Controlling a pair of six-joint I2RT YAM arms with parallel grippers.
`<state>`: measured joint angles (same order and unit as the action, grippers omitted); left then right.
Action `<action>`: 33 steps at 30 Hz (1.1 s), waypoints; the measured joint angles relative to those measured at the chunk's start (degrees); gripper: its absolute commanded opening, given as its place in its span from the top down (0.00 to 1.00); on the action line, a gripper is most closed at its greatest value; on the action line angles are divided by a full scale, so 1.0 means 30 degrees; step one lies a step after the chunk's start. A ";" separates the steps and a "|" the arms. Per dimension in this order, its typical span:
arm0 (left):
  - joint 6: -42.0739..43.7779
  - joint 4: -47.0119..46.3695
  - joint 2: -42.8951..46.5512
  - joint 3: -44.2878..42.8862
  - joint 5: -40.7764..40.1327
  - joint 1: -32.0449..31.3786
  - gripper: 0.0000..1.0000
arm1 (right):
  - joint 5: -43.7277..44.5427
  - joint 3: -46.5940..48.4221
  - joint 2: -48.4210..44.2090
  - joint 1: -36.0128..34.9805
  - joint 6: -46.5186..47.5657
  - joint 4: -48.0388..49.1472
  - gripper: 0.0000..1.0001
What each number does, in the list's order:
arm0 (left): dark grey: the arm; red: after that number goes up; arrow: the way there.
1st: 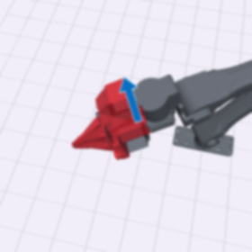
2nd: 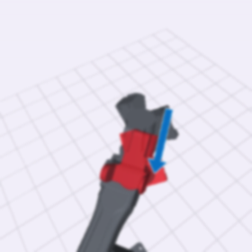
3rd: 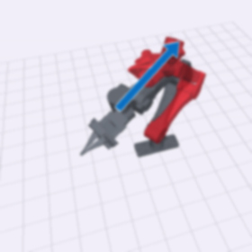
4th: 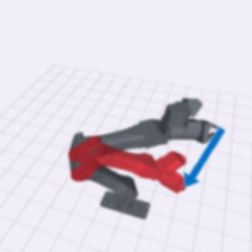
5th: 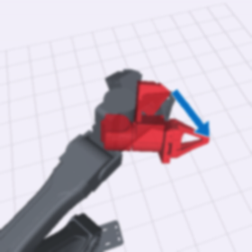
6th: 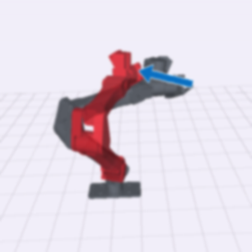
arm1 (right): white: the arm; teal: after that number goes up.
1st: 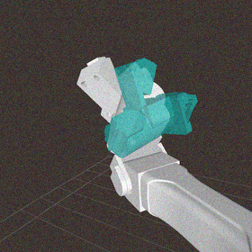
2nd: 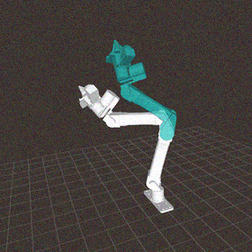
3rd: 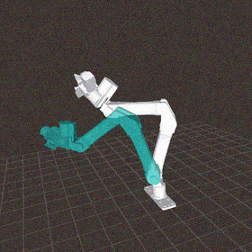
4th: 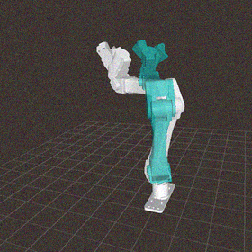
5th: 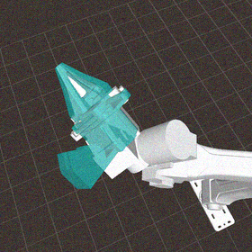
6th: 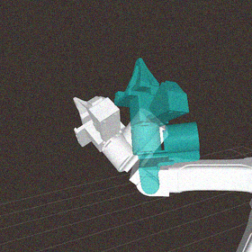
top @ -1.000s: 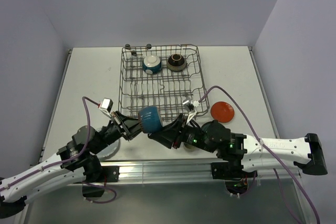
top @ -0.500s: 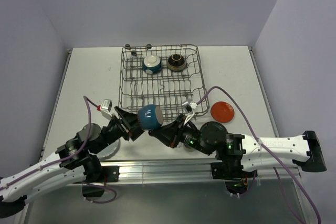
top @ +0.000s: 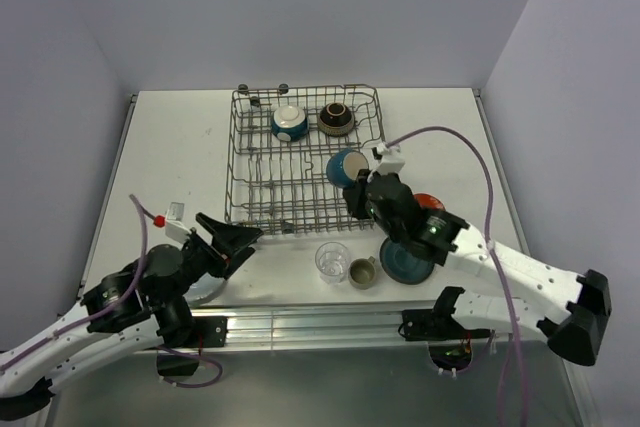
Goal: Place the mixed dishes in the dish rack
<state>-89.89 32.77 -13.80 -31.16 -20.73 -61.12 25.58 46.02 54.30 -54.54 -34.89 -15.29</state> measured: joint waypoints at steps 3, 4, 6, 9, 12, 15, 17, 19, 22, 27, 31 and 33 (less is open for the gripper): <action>0.0831 -0.0408 -0.2025 -0.0029 0.0495 0.0000 0.17 | -0.0015 0.1457 0.2463 0.1275 0.1151 -0.1377 1.00; 0.1224 -0.0685 -0.3060 -0.0066 0.0801 0.0000 0.17 | -0.0124 0.2018 0.3417 0.1479 0.1668 -0.1756 1.00; 0.1756 -0.1209 -0.4670 -0.0080 0.1472 0.0000 0.18 | -0.0306 0.2820 0.4903 0.1792 0.2550 -0.2208 1.00; 0.2470 -0.2455 -0.6557 0.0051 0.2688 0.0000 0.19 | -0.0605 0.3541 0.6659 0.2229 0.3781 -0.2565 1.00; 0.2776 -0.3840 -0.7082 0.0612 0.3657 0.0000 0.19 | -0.0933 0.3883 0.7788 0.2878 0.4765 -0.2951 1.00; 0.2907 -0.4503 -0.7038 0.0969 0.4029 0.0000 0.19 | -0.0918 0.4182 0.8757 0.3519 0.5428 -0.3373 1.00; 0.2951 -0.4597 -0.6892 0.1027 0.4102 0.0000 0.19 | -0.0918 0.4364 0.9369 0.3854 0.5748 -0.3672 1.00; 0.3016 -0.4634 -0.6594 0.1035 0.4102 0.0000 0.19 | -0.0984 0.4619 1.0040 0.4277 0.6054 -0.4036 1.00; 0.3096 -0.4634 -0.6142 0.1027 0.4022 0.0000 0.19 | -0.1137 0.5122 1.1103 0.4670 0.6360 -0.4641 1.00; 0.3228 -0.4561 -0.5748 0.1027 0.3942 0.0000 0.19 | -0.1479 0.5311 1.1963 0.4969 0.6594 -0.5297 1.00; 0.3242 -0.4510 -0.5603 0.1027 0.3942 0.0000 0.19 | -0.1938 0.5311 1.2065 0.5078 0.6666 -0.5326 1.00; 0.3242 -0.4495 -0.5595 0.1035 0.3942 0.0000 0.19 | -0.2135 0.5311 1.2174 0.5107 0.6703 -0.5297 1.00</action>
<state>-80.16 19.29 -30.59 -28.05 -8.91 -61.12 19.18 61.95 90.83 -39.22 -14.79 -31.18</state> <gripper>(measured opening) 0.810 0.229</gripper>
